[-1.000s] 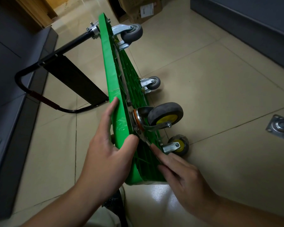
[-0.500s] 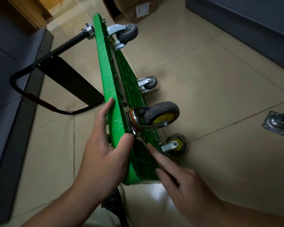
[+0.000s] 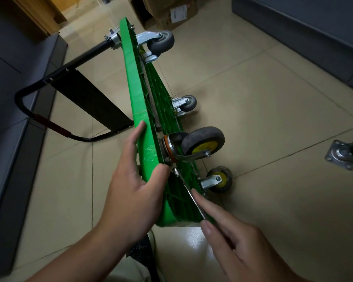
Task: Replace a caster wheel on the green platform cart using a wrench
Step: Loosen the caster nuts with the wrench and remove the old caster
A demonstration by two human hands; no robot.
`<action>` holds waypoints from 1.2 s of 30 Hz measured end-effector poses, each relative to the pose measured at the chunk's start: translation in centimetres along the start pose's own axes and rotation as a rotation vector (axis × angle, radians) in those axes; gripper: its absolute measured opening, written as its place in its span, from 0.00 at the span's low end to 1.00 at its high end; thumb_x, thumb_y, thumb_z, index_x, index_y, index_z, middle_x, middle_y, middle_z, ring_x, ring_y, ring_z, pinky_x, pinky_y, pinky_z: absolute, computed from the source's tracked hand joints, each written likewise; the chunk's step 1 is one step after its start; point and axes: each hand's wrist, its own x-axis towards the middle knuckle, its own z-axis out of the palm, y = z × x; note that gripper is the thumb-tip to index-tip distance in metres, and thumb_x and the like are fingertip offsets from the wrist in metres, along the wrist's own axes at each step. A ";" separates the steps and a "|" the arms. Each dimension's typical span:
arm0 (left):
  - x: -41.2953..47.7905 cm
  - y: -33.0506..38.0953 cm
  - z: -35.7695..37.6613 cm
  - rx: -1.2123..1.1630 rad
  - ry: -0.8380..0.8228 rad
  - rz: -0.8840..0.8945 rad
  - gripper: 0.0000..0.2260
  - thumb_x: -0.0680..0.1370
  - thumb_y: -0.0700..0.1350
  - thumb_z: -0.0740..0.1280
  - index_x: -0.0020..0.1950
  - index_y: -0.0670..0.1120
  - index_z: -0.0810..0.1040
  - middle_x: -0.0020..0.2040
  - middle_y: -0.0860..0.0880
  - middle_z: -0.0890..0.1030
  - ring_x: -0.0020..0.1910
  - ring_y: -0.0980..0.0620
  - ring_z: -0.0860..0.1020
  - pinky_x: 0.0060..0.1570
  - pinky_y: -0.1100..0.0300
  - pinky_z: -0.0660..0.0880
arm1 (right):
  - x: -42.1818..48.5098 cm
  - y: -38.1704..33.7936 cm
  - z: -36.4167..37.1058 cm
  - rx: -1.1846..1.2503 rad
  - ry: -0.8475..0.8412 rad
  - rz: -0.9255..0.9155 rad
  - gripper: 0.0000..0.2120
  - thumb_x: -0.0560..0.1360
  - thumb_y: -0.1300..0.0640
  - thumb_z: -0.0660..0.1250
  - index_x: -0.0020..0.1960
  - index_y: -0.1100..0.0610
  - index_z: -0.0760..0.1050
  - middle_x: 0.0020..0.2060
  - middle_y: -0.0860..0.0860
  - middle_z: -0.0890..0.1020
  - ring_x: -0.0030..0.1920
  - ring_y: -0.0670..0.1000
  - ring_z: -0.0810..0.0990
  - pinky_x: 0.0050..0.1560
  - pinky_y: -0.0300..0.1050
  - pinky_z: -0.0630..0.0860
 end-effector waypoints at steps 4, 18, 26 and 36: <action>0.0 0.0 -0.1 0.005 0.009 -0.025 0.35 0.67 0.62 0.63 0.75 0.75 0.61 0.63 0.72 0.76 0.57 0.59 0.82 0.53 0.55 0.82 | 0.0 -2.5 -0.3 0.168 -0.051 0.110 0.21 0.80 0.43 0.61 0.65 0.18 0.66 0.26 0.49 0.67 0.28 0.44 0.65 0.34 0.40 0.63; -0.2 0.4 0.2 0.020 0.015 -0.040 0.34 0.70 0.64 0.62 0.76 0.75 0.59 0.73 0.60 0.74 0.67 0.52 0.78 0.67 0.42 0.75 | 2.0 -6.4 0.4 0.238 -0.011 0.219 0.20 0.76 0.44 0.63 0.64 0.24 0.71 0.20 0.48 0.71 0.20 0.43 0.66 0.31 0.42 0.65; -0.3 0.5 0.0 0.029 0.014 -0.048 0.35 0.70 0.64 0.60 0.77 0.74 0.58 0.72 0.58 0.75 0.68 0.51 0.77 0.68 0.42 0.75 | 2.5 -6.2 0.7 0.184 -0.038 0.142 0.20 0.79 0.45 0.62 0.65 0.23 0.68 0.22 0.48 0.70 0.26 0.45 0.65 0.35 0.46 0.66; -0.2 0.2 0.1 0.000 0.014 -0.034 0.34 0.70 0.64 0.62 0.76 0.76 0.60 0.73 0.65 0.72 0.69 0.55 0.76 0.66 0.43 0.76 | 4.5 2.5 -1.3 -0.197 -0.120 -0.209 0.24 0.84 0.44 0.57 0.78 0.32 0.58 0.48 0.47 0.86 0.46 0.45 0.84 0.53 0.39 0.82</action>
